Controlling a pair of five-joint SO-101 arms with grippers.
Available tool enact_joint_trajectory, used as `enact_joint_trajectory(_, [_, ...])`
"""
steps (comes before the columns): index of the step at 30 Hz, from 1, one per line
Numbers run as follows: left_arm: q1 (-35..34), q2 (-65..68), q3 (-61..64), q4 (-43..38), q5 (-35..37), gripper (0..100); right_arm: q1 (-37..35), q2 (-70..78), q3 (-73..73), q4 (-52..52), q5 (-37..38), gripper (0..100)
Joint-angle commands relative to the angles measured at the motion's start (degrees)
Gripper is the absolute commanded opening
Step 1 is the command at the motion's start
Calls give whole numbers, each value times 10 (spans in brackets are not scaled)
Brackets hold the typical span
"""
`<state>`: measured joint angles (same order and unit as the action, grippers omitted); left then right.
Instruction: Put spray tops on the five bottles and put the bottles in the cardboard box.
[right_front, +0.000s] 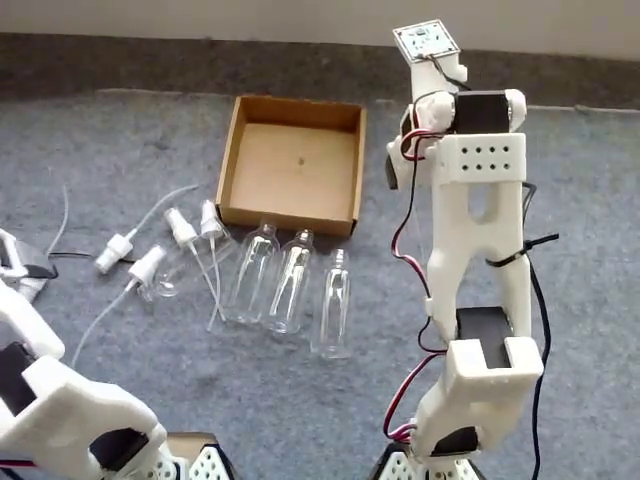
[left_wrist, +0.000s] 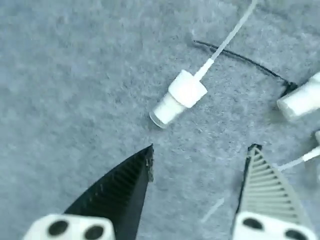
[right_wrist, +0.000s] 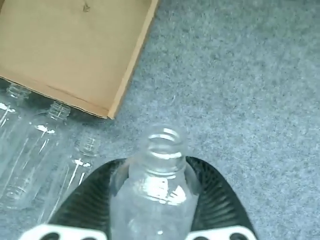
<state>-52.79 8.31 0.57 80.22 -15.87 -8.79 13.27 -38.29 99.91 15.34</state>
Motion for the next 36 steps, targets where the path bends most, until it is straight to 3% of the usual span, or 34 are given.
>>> enact_joint_trajectory(1, [-5, 13, 7, 7, 278, 275, -7, -34, -27, 10, 1, 5])
enact_joint_trajectory(4, [-5, 40, 0, 3, 367, 275, -9, -35, -13, 11, 1, 5])
enact_joint_trajectory(9, [-6, 91, -5, -78, 419, 274, -15, -35, 20, 11, 3, 5])
enact_joint_trajectory(19, [-12, 108, -5, -127, 428, 274, -17, -35, 23, 10, 4, 5])
enact_joint_trajectory(23, [-16, 107, -4, -127, 471, 274, -17, -35, 23, 10, 4, 5])
enact_joint_trajectory(36, [11, 109, 36, -140, 470, 274, -17, -35, 23, 10, 3, 5])
